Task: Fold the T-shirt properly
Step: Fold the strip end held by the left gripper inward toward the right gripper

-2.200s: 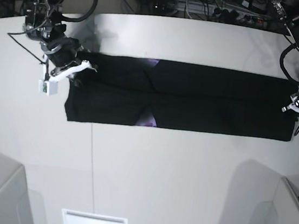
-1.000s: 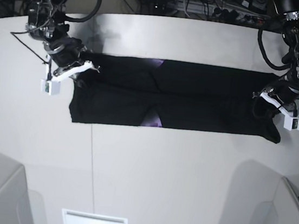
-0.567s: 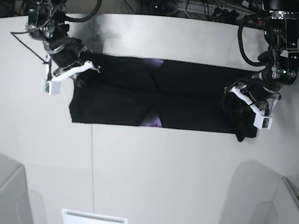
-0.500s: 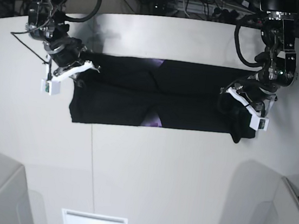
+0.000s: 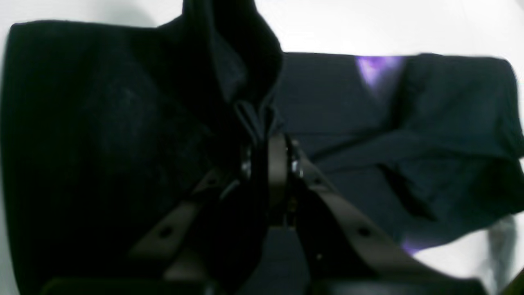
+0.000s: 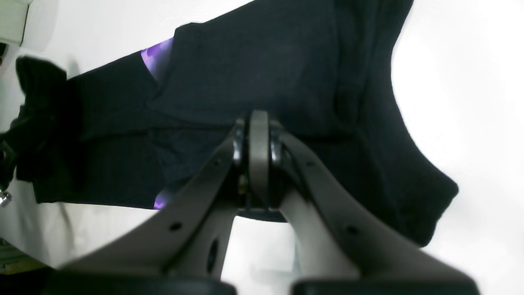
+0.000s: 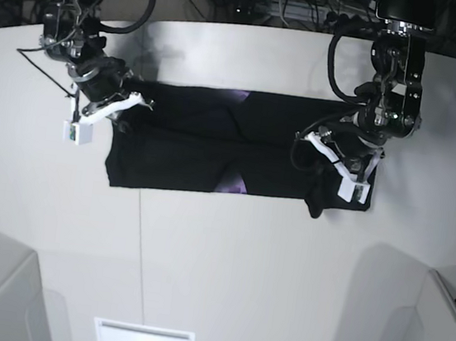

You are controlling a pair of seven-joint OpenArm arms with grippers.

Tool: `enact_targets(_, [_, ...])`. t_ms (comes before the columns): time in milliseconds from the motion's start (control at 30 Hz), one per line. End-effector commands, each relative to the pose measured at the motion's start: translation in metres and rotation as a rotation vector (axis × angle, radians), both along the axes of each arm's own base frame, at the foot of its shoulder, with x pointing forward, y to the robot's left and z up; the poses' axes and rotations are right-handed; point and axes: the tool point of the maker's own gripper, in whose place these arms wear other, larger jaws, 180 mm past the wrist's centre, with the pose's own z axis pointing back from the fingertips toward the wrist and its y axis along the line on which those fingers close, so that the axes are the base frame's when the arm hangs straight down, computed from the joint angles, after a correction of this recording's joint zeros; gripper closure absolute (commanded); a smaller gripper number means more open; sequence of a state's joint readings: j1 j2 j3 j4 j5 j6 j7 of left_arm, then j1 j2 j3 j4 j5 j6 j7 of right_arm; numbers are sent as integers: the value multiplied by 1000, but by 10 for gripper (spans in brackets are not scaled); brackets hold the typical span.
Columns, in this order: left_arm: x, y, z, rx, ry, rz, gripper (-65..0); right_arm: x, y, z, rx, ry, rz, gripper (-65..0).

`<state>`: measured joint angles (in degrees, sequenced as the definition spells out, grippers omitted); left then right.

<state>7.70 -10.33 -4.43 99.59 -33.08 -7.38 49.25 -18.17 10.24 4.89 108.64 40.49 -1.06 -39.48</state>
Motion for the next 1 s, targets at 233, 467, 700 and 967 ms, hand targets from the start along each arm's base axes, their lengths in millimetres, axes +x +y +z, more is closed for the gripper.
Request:
enact_targets(233, [4, -26, 8, -35, -32, -50, 0, 6, -2, 11, 2, -45, -3, 0])
enact_targets(467, [-1, -43, 5, -50, -21, -91, 0, 6, -2, 11, 2, -45, -3, 0])
enact_targets(700, [-1, -48, 6, -64, -21, -91, 0, 6, -2, 11, 2, -45, -3, 0])
enact_targets(967, [-1, -49, 5, -65, -20, -91, 0, 6, -2, 11, 2, -45, -3, 0])
